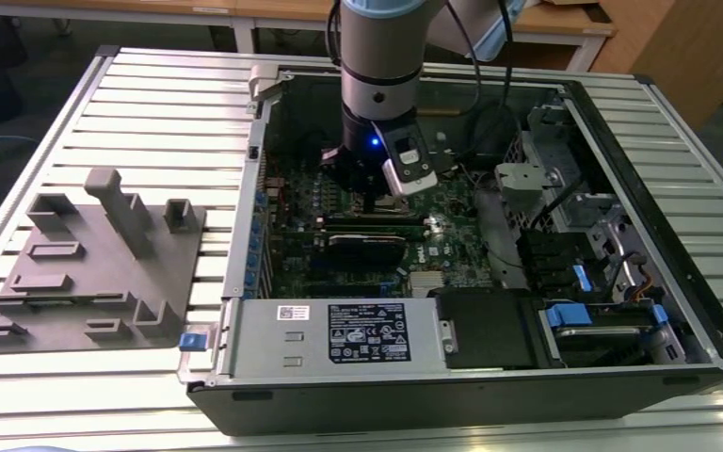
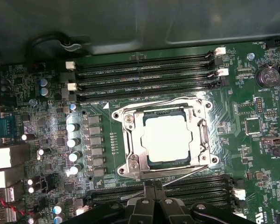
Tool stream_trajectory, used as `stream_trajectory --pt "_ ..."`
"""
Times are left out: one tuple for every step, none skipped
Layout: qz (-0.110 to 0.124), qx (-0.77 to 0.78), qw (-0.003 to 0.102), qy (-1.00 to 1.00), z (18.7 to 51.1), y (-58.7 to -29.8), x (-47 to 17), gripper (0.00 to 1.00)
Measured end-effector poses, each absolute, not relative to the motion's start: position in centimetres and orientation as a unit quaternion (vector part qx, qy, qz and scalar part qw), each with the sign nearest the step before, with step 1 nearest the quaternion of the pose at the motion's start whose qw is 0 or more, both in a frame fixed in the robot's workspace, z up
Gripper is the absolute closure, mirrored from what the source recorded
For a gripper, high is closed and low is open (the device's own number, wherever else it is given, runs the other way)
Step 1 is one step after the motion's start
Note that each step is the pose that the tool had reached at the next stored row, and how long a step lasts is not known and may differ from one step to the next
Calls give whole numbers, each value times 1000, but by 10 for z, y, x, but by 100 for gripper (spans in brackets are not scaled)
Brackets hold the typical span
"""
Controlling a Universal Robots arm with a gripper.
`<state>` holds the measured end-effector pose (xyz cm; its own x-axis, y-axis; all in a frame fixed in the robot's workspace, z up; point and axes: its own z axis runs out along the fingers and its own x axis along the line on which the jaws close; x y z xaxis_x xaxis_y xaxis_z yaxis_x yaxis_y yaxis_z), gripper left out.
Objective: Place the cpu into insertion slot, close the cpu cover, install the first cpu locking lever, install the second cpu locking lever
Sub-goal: 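Install the second cpu locking lever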
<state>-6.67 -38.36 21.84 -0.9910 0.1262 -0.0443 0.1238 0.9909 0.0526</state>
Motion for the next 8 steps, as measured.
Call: stream_trajectory --pt "25 63 24 997 218 -384 -67 89" --pt "25 63 24 997 218 -384 -67 89" --pt "25 63 24 997 218 -384 -67 89" --pt "25 63 24 997 218 -384 -67 89" --pt "25 63 24 997 218 -384 -68 89" --pt "25 63 24 997 218 -384 -70 89" --pt "25 63 24 997 218 -384 -71 89" --pt "25 63 24 997 218 -384 -72 89"
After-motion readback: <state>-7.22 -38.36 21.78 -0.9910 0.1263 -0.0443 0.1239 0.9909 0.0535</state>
